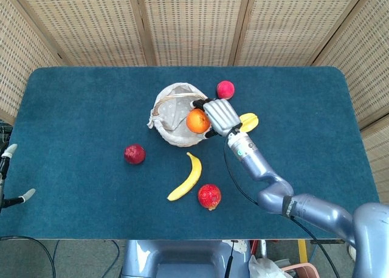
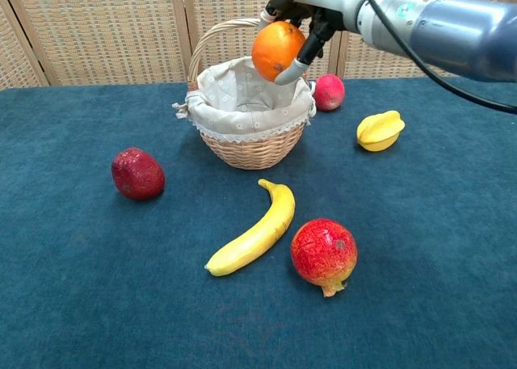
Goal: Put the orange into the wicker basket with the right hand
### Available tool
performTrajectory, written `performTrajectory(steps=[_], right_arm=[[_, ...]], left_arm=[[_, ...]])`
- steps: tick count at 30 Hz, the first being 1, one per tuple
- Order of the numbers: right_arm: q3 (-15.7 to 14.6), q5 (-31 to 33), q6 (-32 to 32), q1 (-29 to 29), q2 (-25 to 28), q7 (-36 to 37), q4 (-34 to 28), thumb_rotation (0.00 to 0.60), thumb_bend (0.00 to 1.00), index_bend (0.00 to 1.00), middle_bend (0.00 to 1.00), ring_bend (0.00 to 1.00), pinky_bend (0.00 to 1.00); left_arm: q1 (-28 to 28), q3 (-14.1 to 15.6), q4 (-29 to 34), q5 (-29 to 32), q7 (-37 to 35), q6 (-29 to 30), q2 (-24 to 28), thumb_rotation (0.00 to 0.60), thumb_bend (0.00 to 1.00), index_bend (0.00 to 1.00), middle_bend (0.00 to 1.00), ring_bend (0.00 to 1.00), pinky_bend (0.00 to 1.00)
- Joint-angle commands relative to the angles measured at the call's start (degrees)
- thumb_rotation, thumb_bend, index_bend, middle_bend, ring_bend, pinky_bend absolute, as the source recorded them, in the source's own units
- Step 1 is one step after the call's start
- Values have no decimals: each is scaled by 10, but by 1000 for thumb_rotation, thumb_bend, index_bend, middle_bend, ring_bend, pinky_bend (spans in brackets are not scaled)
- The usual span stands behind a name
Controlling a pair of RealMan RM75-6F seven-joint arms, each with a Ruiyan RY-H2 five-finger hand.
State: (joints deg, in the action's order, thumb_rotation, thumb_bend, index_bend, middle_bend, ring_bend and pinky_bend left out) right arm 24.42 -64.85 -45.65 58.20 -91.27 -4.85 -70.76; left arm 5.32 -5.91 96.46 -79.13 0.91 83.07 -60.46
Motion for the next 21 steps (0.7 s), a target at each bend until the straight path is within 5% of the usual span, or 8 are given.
performTrajectory(steps=[1, 4, 7, 11, 21], right_arm=[[9, 34, 6, 22, -32, -28, 33, 600, 338, 522, 547, 383, 633], [7, 67, 27, 34, -45, -39, 48, 600, 205, 515, 507, 383, 583], [4, 94, 44, 40, -45, -46, 48, 600, 6, 401, 350, 322, 442], [3, 117, 45, 45, -45, -57, 44, 600, 0, 259, 231, 220, 354], [3, 130, 2, 42, -30, -76, 3, 600, 0, 252, 221, 199, 345]], left_arm=[[3, -3, -2, 7, -2, -5, 1, 600, 0, 0, 0, 0, 0], [4, -5, -3, 13, -6, -9, 2, 600, 0, 0, 0, 0, 0], [6, -5, -4, 14, -7, -12, 2, 600, 0, 0, 0, 0, 0], [7, -4, -4, 15, -8, -13, 3, 600, 0, 0, 0, 0, 0], [3, -1, -1, 7, -12, -4, 6, 600, 0, 0, 0, 0, 0]])
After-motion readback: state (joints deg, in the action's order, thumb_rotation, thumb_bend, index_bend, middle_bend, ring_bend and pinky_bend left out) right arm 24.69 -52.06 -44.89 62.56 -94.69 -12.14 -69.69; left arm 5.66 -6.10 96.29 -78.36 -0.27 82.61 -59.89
